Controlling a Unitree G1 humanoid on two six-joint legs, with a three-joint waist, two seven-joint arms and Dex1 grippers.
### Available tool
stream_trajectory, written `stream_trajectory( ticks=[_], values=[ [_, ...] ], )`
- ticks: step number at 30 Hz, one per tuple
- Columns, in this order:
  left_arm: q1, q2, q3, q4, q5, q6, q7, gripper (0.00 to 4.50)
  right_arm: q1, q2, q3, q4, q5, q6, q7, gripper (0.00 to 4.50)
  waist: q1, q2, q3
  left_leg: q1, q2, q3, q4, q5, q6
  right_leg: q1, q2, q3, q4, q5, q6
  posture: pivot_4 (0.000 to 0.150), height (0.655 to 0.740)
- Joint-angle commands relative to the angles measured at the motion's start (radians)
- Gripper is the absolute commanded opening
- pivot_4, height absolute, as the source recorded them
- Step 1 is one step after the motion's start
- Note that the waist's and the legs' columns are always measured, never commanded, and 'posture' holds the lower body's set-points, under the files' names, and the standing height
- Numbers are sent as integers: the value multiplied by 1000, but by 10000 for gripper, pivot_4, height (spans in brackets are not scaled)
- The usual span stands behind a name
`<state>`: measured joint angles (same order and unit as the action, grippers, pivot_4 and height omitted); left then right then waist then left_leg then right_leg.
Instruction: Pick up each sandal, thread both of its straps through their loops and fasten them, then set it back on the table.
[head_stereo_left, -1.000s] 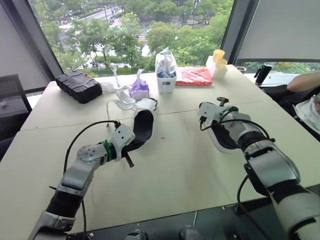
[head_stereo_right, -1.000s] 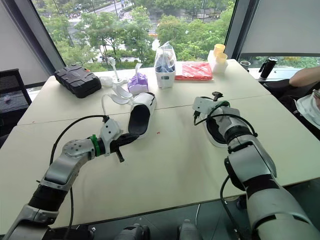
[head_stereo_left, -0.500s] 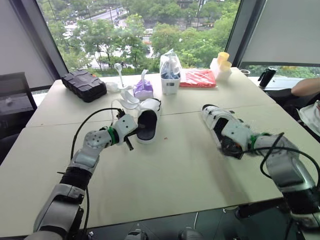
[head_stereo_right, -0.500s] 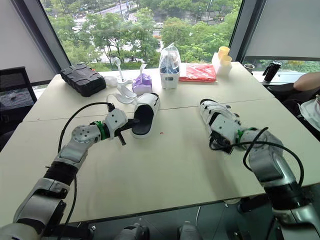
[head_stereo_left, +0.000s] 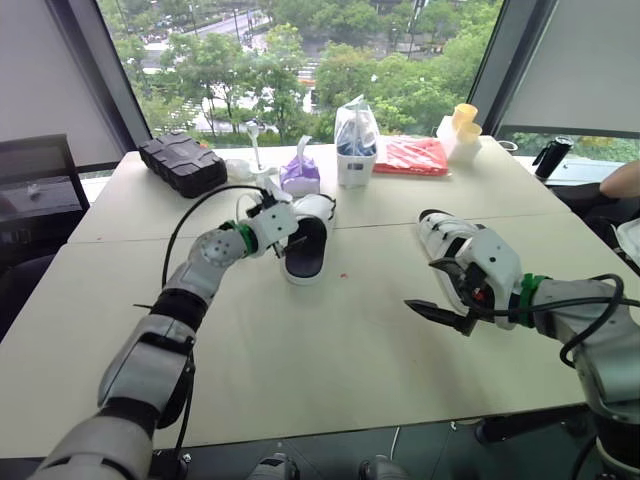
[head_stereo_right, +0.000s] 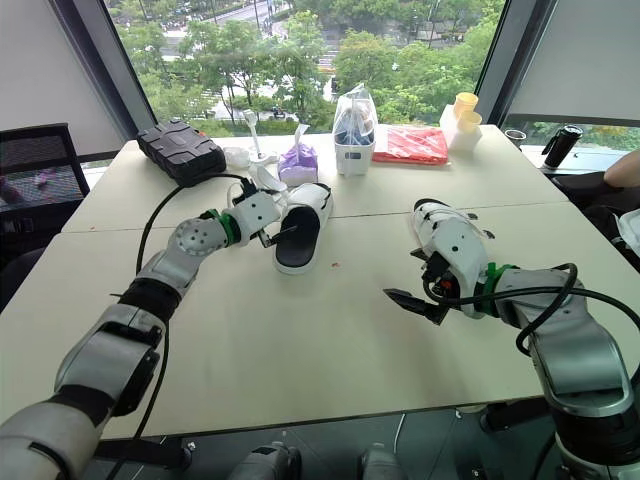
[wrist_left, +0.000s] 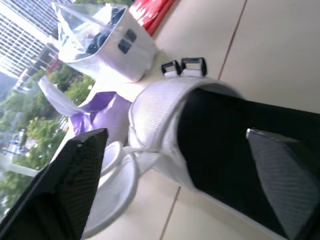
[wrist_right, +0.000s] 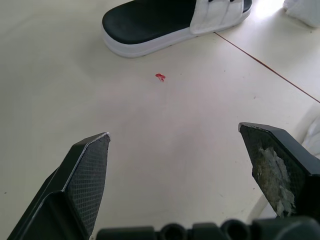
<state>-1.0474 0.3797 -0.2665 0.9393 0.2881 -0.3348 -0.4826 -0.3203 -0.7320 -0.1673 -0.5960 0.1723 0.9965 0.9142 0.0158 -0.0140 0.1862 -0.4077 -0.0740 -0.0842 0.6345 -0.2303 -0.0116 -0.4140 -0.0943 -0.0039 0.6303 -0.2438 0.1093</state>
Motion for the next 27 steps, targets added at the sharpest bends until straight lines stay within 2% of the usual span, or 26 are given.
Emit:
stream_trajectory(
  ticks=[1, 7, 11, 15, 20, 23, 27],
  values=[
    [-94, -38, -68, 127, 119, -27, 159, 44500, 8, -5, -10, -62, 25, 1, -59, 45000, 0, 0, 0, 0, 0, 0, 0, 0, 0, 0, 0, 0, 0, 0, 1, 1500, 7400],
    [-190, -111, -163, 303, 247, 6, 327, 44500, 7, -22, -5, -65, 41, -6, -123, 45000, -3, -1, 1, -1, 0, 1, 1, -1, 2, -1, 0, 0, 0, 0, 1, 1500, 7400],
    [-218, -140, -235, 365, 335, 60, 403, 44500, -26, 2, -6, -93, 111, 31, -137, 45000, -5, -1, 1, -1, 0, 1, 2, -1, 2, 0, 0, 0, 1, 0, 1, 1500, 7400],
    [-226, -161, -258, 396, 368, 111, 438, 44500, -73, 72, -8, -118, 191, 91, -187, 45000, -4, -1, 1, -1, 0, 1, 4, -1, 2, 0, 1, 0, 2, 0, 1, 1500, 7400],
    [-226, -172, -264, 408, 382, 141, 466, 44500, -87, 102, -14, -136, 254, 117, -230, 45000, -4, -1, 1, -1, 0, 1, 6, -2, 3, 1, 1, 0, 2, 1, 2, 1500, 7400],
    [-224, -182, -264, 415, 387, 161, 472, 36723, -134, 160, -63, -140, 329, 154, -267, 45000, -7, -1, 1, -1, 0, 1, 7, -2, 3, 0, 1, 0, 2, 1, 2, 1500, 7400],
    [-225, -189, -262, 422, 389, 173, 476, 17599, -144, 146, -74, -140, 361, 174, -301, 45000, -2, -2, 1, -2, 0, 1, 8, -2, 4, 0, 1, 0, 3, 1, 2, 1500, 7400]
  ],
)
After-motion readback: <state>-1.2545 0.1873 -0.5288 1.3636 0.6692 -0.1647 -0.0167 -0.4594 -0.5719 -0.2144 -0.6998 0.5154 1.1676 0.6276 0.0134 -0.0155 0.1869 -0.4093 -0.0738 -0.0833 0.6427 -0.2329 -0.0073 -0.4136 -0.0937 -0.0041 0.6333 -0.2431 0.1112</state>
